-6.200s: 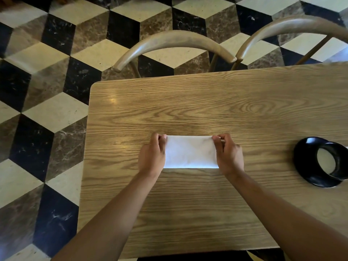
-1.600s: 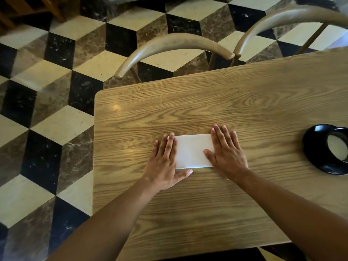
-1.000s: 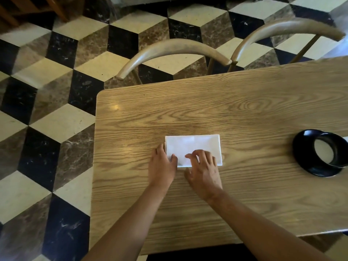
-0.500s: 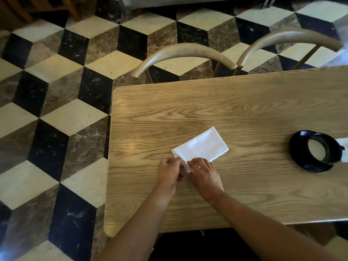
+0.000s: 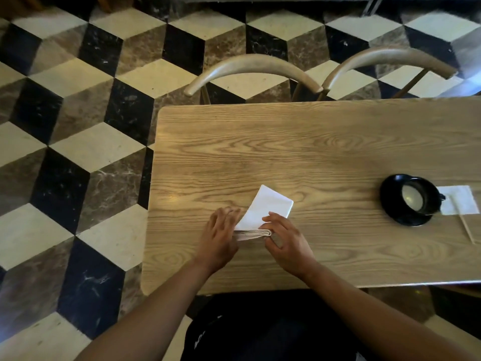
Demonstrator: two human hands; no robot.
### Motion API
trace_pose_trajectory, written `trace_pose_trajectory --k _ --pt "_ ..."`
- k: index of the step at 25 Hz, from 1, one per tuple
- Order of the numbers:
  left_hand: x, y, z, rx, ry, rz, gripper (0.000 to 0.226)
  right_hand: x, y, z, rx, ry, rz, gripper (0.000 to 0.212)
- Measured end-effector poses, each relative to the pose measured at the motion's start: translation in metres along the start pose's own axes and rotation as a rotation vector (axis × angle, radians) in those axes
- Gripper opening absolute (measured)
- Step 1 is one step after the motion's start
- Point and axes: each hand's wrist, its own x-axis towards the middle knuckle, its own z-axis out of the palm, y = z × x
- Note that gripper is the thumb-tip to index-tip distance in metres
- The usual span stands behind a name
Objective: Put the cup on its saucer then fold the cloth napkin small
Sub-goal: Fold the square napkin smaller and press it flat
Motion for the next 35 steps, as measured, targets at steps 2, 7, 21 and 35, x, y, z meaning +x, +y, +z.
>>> trace_pose_trajectory --k 2,7,21,35 --pt "0.003 -0.002 0.001 -0.019 -0.030 0.168 0.064 -0.013 0.005 -0.006 0.053 -0.020 0.029 0.025" --pt "-0.002 0.008 0.011 0.029 -0.238 0.416 0.059 -0.041 0.031 -0.027 0.113 -0.143 -0.006 0.020" --pt "-0.022 0.025 0.051 0.108 -0.084 0.680 0.017 -0.084 0.087 -0.046 -0.211 -0.310 -0.219 0.033" --pt "-0.023 0.065 0.056 -0.314 -0.090 -0.095 0.032 -0.062 0.074 -0.052 0.005 -0.200 0.336 0.028"
